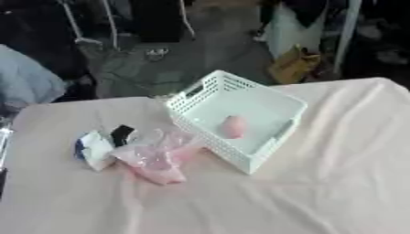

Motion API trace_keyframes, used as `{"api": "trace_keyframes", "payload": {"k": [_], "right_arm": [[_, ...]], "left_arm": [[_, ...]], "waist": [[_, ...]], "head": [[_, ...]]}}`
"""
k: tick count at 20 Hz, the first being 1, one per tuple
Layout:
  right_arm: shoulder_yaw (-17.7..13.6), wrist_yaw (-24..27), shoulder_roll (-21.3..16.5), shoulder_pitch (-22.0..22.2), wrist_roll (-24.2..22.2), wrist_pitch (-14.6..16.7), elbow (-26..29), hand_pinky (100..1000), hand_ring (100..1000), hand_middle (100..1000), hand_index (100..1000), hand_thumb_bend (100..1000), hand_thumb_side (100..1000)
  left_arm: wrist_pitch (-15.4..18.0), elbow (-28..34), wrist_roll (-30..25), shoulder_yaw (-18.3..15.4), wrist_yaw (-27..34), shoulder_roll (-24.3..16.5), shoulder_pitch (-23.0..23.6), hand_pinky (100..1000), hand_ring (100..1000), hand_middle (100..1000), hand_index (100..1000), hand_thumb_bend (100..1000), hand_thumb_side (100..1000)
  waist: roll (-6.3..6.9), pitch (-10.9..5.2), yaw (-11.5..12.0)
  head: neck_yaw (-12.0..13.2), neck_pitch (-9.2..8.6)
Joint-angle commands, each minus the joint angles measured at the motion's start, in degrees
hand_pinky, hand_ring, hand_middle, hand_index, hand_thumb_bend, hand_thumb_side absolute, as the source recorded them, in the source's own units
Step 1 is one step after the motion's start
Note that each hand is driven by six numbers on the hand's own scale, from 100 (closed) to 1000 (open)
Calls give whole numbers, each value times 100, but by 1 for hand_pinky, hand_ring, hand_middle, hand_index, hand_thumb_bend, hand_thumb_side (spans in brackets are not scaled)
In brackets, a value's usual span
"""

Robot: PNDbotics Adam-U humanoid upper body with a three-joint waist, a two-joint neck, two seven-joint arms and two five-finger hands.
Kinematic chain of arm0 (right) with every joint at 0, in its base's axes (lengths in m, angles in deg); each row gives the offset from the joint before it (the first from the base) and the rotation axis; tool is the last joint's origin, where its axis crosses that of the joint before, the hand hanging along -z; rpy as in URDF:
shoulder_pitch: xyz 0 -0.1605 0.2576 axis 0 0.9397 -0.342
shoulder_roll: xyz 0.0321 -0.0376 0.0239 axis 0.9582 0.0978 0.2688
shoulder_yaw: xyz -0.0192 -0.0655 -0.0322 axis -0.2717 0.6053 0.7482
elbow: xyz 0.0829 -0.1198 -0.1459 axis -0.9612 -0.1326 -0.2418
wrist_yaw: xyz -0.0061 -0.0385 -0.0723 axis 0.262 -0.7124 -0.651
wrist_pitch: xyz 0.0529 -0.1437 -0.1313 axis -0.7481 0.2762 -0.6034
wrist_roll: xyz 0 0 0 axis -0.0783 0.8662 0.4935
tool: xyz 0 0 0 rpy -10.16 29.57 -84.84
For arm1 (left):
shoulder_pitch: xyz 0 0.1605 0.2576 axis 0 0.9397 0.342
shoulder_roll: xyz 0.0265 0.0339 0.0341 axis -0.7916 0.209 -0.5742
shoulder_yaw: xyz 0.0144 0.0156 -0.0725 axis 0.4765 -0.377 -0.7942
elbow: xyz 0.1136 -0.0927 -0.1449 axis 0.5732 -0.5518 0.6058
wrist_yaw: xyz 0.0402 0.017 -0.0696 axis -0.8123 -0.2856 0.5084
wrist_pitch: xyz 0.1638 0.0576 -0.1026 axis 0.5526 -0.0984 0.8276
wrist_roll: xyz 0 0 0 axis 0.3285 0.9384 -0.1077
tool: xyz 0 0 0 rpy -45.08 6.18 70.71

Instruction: Pick up objects on the table and place them in the box.

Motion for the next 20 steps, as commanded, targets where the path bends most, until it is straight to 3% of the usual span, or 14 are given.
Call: {"api": "trace_keyframes", "payload": {"k": [1,2,3,4,5,6,8,10,12,15,17,20], "right_arm": [[-14,-1,-130,-90,-9,7,86,853,927,837,850,100,800],[-18,-1,-134,-90,-5,7,86,853,927,837,850,100,799],[-22,0,-139,-89,2,6,86,853,927,837,850,100,799],[-22,0,-146,-85,6,2,86,853,927,837,850,100,800],[-18,1,-153,-81,6,-1,86,853,927,837,850,100,800],[-12,2,-157,-80,3,-3,86,853,927,837,850,100,801],[-3,10,-169,-84,-2,-6,86,853,927,837,850,100,802],[-3,19,-179,-94,3,-8,86,853,927,837,850,100,802],[0,24,-185,-99,3,-13,86,853,927,837,850,100,803],[19,38,-200,-108,-8,-53,86,853,927,837,850,100,803],[29,46,-212,-113,-20,-66,86,853,927,837,850,100,803],[43,57,-231,-112,-33,-76,86,853,927,836,849,100,803]], "left_arm": [[-20,77,0,-62,-27,-119,-42,687,874,900,916,100,1000],[-71,77,-14,-89,-96,-128,-41,717,898,897,924,222,1000],[-168,77,-22,-126,-204,-135,-46,717,898,897,924,222,1000],[-319,77,-46,-174,-368,-150,-40,765,931,897,943,332,1000],[-536,77,-105,-219,-589,-169,-35,765,931,897,943,332,1000],[-754,76,-176,-233,-804,-192,-29,806,962,915,973,405,1000],[-1286,77,-456,-232,-1261,-302,18,820,979,924,980,447,999],[-1810,77,-758,-194,-1597,-446,57,822,980,925,980,449,996],[-2125,48,-971,-133,-1813,-573,88,833,987,936,993,463,985],[-2703,-29,-1669,59,-2077,-1096,252,847,996,948,1000,463,988],[-2934,-99,-2051,164,-2116,-1383,318,854,1000,958,1000,466,986],[-3096,-304,-2600,386,-1981,-1857,419,942,1000,1000,1000,477,976]], "waist": [[-140,35,-2],[-140,32,2],[-139,30,6],[-138,27,20],[-136,24,31],[-132,20,37],[-118,10,34],[-107,3,19],[-93,-1,12],[-57,-17,-12],[-38,-30,-21],[-9,-49,-33]], "head": [[-1,-92],[-22,-89],[-39,-88],[-68,-86],[-89,-82],[-100,-80],[-104,-74],[-97,-65],[-89,-53],[-71,-19],[-78,-2],[-79,22]]}}
